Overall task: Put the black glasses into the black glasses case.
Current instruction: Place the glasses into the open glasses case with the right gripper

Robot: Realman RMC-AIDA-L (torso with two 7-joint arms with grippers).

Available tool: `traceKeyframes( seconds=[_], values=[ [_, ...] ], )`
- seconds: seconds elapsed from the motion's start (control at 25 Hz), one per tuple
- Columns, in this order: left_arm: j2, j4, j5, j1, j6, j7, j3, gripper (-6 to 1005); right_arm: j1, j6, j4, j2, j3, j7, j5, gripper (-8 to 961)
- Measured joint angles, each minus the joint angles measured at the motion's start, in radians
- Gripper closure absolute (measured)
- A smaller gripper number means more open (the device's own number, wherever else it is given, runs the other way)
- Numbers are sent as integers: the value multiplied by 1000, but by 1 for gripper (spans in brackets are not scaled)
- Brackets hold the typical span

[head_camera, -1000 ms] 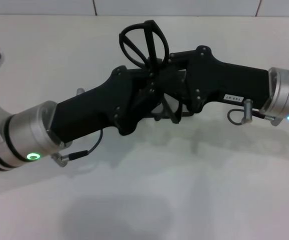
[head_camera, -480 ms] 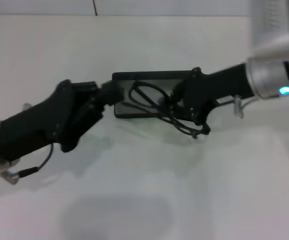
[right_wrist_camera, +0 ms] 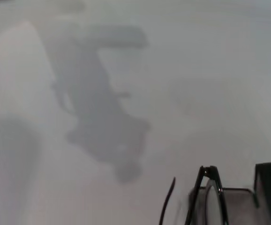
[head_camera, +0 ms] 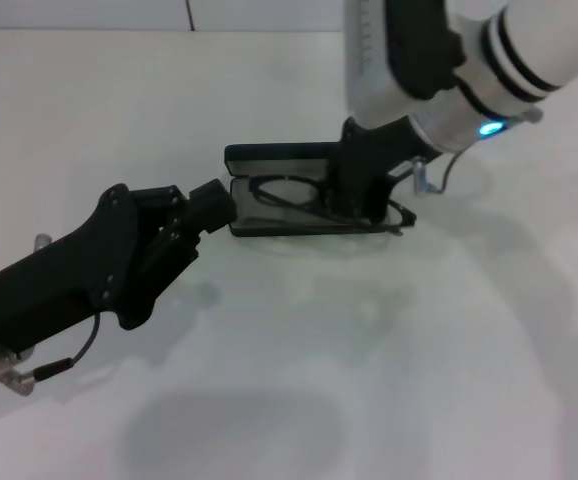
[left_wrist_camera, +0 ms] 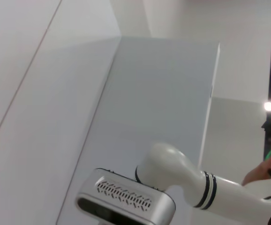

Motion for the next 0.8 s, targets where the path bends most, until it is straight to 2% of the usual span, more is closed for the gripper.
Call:
traceKeyframes(
  seconds=[0.36,0.8],
  values=[
    [-5,-3,0,13,-9,17,0,956,27,246,43,0,-225,0,-25,847],
    [-6,-4,-1,5,-28,17,0,955,26,349,60,-1,-298,-7,-67,847]
  ],
)
